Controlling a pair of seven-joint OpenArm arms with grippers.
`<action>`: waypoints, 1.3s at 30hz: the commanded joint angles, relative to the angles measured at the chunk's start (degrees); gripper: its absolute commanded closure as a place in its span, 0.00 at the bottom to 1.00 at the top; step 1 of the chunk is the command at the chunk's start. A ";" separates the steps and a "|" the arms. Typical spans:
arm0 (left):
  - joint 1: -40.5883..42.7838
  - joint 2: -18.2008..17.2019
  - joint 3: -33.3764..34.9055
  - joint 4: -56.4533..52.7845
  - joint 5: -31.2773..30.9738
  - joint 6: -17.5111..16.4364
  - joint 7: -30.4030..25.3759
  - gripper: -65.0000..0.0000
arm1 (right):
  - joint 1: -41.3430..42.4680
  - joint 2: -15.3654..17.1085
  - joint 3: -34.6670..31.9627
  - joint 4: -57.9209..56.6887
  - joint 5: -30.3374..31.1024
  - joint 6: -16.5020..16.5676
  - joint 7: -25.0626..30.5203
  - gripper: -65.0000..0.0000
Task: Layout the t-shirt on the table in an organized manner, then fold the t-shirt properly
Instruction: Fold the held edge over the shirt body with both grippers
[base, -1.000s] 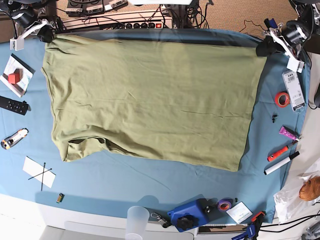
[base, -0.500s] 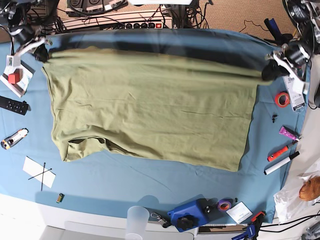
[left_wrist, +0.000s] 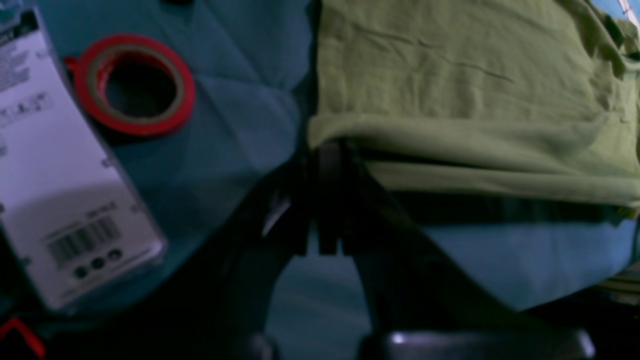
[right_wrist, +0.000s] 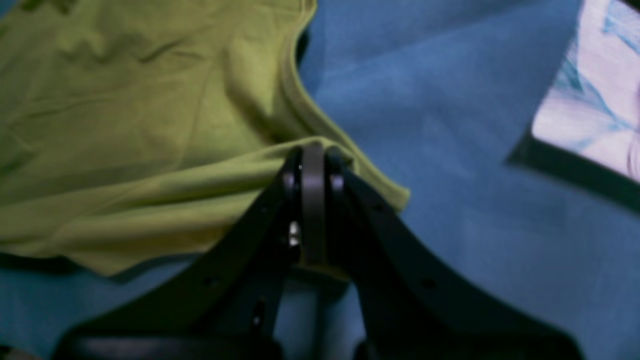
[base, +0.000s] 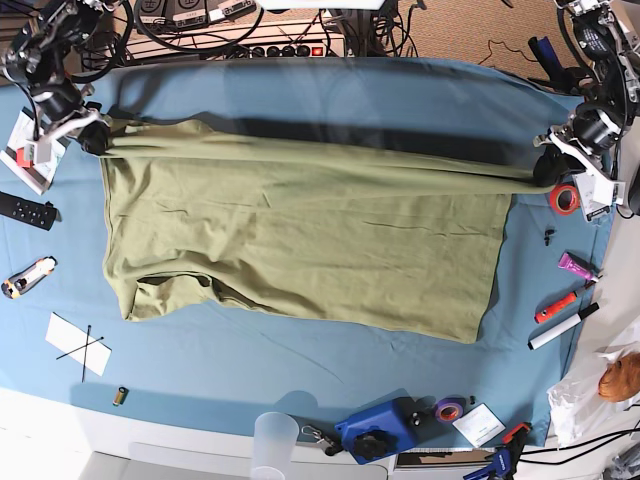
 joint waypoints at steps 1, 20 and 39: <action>-0.31 -0.98 -0.39 0.42 -0.59 0.13 -1.68 1.00 | 0.20 1.27 -0.02 0.81 0.35 -0.12 3.21 1.00; 5.01 0.31 -0.39 0.42 -9.22 0.17 7.85 1.00 | -7.98 3.45 10.03 3.67 10.91 -0.12 -0.35 1.00; -3.39 0.31 -0.39 0.33 -0.42 0.17 2.21 1.00 | 3.17 7.82 1.95 3.45 -5.09 -3.82 2.51 1.00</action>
